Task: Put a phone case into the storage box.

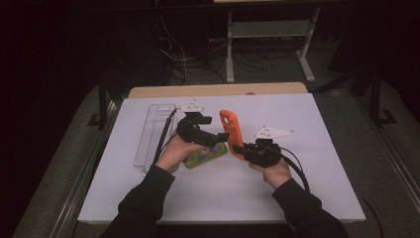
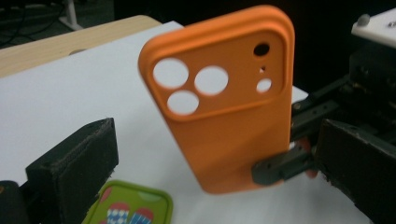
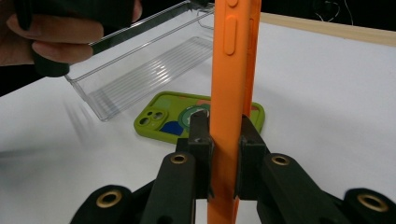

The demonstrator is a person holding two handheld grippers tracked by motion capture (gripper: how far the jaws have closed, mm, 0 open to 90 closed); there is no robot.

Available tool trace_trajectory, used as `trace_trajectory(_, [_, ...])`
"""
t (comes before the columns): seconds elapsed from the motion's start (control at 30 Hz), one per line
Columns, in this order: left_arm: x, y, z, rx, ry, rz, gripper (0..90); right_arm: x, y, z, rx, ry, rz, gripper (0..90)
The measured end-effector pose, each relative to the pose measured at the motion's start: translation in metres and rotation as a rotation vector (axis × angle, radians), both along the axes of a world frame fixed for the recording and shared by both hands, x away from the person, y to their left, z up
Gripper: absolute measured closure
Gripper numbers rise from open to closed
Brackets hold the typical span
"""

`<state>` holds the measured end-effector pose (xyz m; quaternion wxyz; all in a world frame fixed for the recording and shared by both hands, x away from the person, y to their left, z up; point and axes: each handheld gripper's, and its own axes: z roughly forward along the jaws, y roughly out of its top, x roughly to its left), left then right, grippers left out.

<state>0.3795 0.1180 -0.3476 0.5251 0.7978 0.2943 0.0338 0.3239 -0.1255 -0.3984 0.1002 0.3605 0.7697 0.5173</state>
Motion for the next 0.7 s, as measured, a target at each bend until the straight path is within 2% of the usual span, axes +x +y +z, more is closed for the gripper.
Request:
trace_trajectory(0.23, [0.002, -0.009, 0.000, -0.026, 0.001, 0.005, 0.0, -0.001, 0.003, 0.002, 0.012, -0.013, 0.007, 78.5])
trace_trajectory(0.3, [0.003, -0.011, -0.001, -0.020, 0.002, 0.005, 0.0, -0.003, 0.003, 0.003, 0.018, -0.004, 0.007, 78.5])
trace_trajectory(0.37, [0.003, -0.014, -0.002, -0.040, 0.006, 0.006, 0.0, -0.002, 0.004, 0.002, 0.021, -0.014, 0.014, 78.5])
trace_trajectory(0.43, [0.004, -0.016, -0.003, -0.032, 0.005, -0.001, 0.0, -0.003, 0.005, 0.003, 0.020, -0.012, 0.012, 78.5])
trace_trajectory(0.57, [0.006, -0.020, -0.004, -0.035, -0.019, -0.011, 0.0, -0.004, 0.007, 0.003, 0.018, -0.009, 0.022, 78.5])
trace_trajectory(0.6, [0.006, -0.022, -0.003, -0.040, -0.017, -0.004, 0.0, -0.004, 0.009, 0.003, 0.032, -0.008, 0.024, 78.5])
trace_trajectory(0.7, [0.007, -0.023, -0.003, -0.048, -0.014, -0.001, 0.0, -0.005, 0.010, 0.003, 0.033, -0.002, 0.027, 78.5])
